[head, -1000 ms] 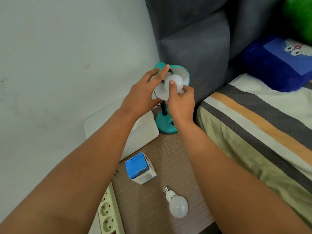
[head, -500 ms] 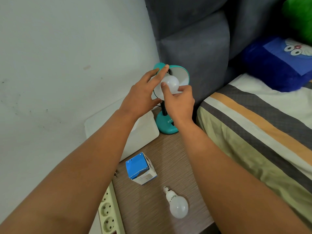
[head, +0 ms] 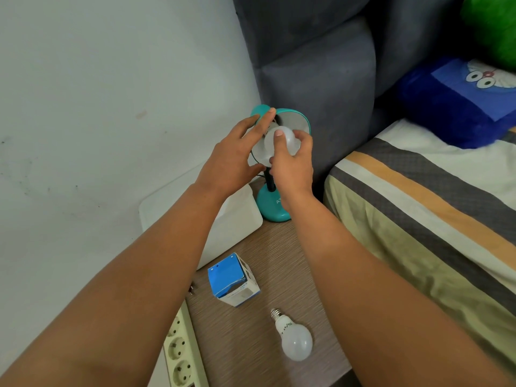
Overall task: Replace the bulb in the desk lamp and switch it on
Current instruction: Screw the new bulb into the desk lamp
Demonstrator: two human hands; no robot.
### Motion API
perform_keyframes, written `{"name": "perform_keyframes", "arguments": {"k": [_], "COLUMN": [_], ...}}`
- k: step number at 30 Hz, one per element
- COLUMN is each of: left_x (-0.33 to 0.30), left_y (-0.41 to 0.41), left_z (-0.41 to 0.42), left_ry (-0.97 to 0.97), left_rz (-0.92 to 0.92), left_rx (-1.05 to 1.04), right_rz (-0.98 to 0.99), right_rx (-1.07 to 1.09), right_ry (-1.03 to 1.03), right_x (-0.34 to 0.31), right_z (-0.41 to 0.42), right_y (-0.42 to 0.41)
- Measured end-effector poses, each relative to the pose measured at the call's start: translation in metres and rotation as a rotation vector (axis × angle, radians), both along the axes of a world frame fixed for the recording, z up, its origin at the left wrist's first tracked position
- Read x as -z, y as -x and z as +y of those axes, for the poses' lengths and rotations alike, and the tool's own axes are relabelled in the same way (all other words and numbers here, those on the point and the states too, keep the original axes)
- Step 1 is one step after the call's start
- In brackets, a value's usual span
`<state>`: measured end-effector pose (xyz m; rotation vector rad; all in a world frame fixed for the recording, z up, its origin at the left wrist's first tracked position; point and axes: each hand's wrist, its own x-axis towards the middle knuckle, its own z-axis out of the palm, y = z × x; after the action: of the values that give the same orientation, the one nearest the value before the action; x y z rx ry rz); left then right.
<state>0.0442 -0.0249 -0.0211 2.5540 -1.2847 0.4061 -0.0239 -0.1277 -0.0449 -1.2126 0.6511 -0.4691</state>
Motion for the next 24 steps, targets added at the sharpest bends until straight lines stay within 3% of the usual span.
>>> {"name": "perform_keyframes", "arguments": {"k": [10, 15, 24], "left_x": [0.0001, 0.0007, 0.002], "left_y": [-0.001, -0.0019, -0.0026], "left_z": [0.0015, 0.0018, 0.0018], "left_ry": [0.004, 0.004, -0.01], "left_rz": [-0.006, 0.0, -0.002], "left_rx": [0.002, 0.007, -0.008], "right_rz": [0.119, -0.001, -0.047], "right_rx": [-0.064, 0.038, -0.003], "right_ry": [0.029, 0.147, 0.317], "right_x": [-0.0055, -0.0047, 0.0036], "right_z": [-0.0048, -0.0045, -0.0041], "right_y": [-0.0002, 0.0052, 0.0027]}}
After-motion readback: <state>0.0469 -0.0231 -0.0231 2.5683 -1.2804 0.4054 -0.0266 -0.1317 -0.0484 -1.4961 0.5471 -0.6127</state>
